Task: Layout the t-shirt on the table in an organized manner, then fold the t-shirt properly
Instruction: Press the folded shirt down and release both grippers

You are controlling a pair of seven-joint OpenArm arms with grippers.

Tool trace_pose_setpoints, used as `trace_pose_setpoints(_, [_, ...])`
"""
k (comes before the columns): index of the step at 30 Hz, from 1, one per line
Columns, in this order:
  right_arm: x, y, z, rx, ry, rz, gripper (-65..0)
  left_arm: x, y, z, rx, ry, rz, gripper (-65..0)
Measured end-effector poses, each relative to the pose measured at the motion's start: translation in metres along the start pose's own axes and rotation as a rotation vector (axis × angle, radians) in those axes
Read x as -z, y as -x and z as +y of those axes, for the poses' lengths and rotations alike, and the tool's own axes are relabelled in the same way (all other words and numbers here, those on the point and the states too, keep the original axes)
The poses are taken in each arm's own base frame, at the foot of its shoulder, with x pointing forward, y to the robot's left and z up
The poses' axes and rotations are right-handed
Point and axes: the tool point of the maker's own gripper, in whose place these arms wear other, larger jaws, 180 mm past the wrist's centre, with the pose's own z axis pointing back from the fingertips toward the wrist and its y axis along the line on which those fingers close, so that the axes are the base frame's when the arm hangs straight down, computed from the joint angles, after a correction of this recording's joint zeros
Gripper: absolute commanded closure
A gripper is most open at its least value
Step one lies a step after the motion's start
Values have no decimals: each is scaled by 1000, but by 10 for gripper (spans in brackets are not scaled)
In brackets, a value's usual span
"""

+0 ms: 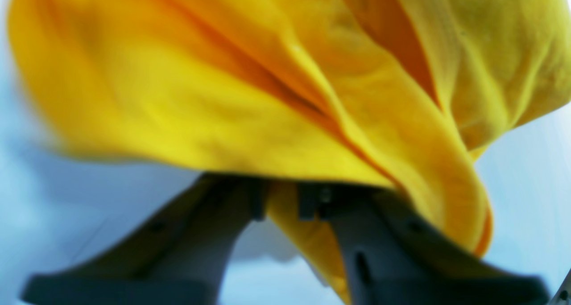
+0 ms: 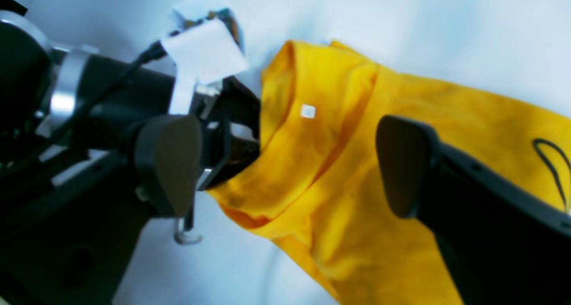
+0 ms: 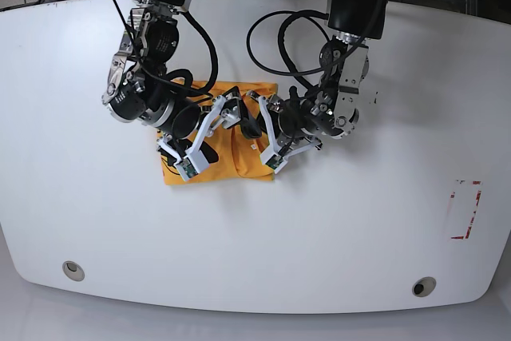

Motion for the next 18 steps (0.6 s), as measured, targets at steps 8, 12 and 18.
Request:
trace_pose_setpoints(8, [-9,5,-16,-26,36,26,-590,-23,-8,28,-18,-97,-33,-299])
trace_pose_setpoints(12, [-12,7,-21,-38,48,37,-590,-44,-29,38,-9,-139,-109,-354])
trace_pose_setpoints(18, [-13,8,-22,-41,53,42,-590,-84,-53,58,3,-230,-186,-368])
